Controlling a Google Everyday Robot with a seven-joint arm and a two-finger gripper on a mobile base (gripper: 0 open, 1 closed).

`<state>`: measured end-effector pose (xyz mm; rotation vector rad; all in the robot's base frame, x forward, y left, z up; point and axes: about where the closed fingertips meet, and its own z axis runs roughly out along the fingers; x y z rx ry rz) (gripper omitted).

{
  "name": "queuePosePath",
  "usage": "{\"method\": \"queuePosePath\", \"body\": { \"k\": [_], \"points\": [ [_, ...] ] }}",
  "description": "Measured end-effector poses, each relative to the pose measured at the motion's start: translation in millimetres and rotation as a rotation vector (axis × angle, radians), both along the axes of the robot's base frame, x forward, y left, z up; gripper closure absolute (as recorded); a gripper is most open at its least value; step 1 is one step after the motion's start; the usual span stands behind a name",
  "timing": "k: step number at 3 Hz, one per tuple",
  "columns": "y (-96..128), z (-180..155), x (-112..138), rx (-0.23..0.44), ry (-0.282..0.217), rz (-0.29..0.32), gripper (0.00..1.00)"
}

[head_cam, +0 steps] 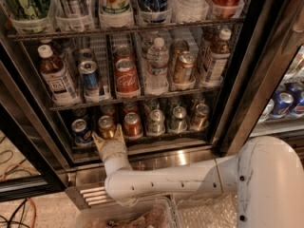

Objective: Pick orange can from bottom shelf of fridge

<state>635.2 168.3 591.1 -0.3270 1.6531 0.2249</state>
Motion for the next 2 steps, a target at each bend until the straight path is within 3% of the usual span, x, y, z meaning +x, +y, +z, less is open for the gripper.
{"method": "queuePosePath", "body": {
  "k": [2],
  "points": [
    [-3.2,-1.9,3.2,-0.002,0.003,-0.009,0.75]
  ]
}}
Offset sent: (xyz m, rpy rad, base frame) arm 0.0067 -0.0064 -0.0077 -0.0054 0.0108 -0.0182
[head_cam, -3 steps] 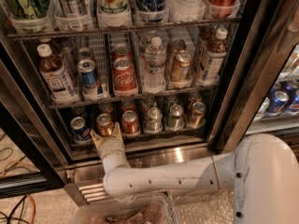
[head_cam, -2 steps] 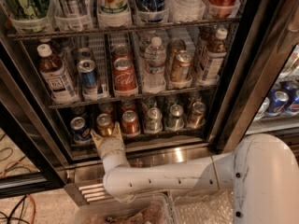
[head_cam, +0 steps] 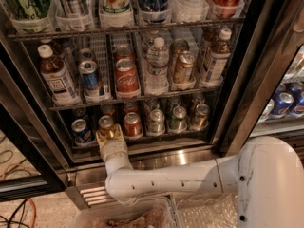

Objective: Pick orange can from bottom shelf of fridge

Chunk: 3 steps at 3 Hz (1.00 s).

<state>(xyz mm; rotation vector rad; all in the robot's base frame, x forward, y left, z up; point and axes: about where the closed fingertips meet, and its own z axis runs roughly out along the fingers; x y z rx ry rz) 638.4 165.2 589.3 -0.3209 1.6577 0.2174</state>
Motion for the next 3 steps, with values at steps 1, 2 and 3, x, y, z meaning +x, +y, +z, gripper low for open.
{"method": "queuePosePath", "body": {
  "k": [1,2,3],
  "points": [
    [0,0,0,0.001,0.000,0.000,0.97],
    [2,1,0,0.004,-0.001,0.004,1.00],
    [10,22,-4,-0.004,-0.029,0.036,1.00]
  ]
}}
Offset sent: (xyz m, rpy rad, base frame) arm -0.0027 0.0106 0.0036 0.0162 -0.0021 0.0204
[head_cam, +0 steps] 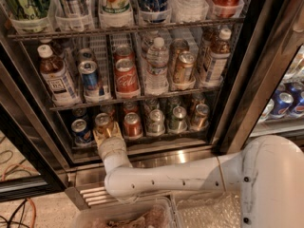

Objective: Pick orange can from bottom shelf of fridge

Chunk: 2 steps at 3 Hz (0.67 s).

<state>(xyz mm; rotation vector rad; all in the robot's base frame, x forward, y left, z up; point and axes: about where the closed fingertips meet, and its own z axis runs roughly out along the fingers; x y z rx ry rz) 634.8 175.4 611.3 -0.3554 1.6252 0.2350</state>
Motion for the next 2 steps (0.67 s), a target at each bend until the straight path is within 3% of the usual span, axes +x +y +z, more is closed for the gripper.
{"method": "queuePosePath", "body": {
  "k": [2],
  "points": [
    [5,44,-24,-0.036,-0.080,0.058,1.00]
  ]
}}
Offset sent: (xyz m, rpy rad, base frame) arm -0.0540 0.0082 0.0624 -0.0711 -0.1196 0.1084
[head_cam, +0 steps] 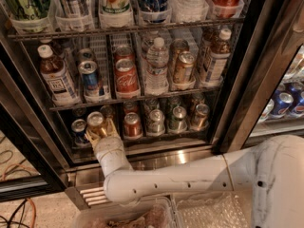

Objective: Pick orange can from bottom shelf of fridge

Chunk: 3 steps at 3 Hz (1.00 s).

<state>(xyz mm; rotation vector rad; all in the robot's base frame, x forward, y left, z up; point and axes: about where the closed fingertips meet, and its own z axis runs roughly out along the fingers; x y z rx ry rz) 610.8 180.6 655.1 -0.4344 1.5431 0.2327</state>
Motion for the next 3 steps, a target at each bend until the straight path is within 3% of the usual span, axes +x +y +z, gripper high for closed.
{"method": "queuePosePath", "body": {
  "k": [3],
  "points": [
    [-34,-15,-98,-0.066,0.108,-0.020,1.00]
  ]
}}
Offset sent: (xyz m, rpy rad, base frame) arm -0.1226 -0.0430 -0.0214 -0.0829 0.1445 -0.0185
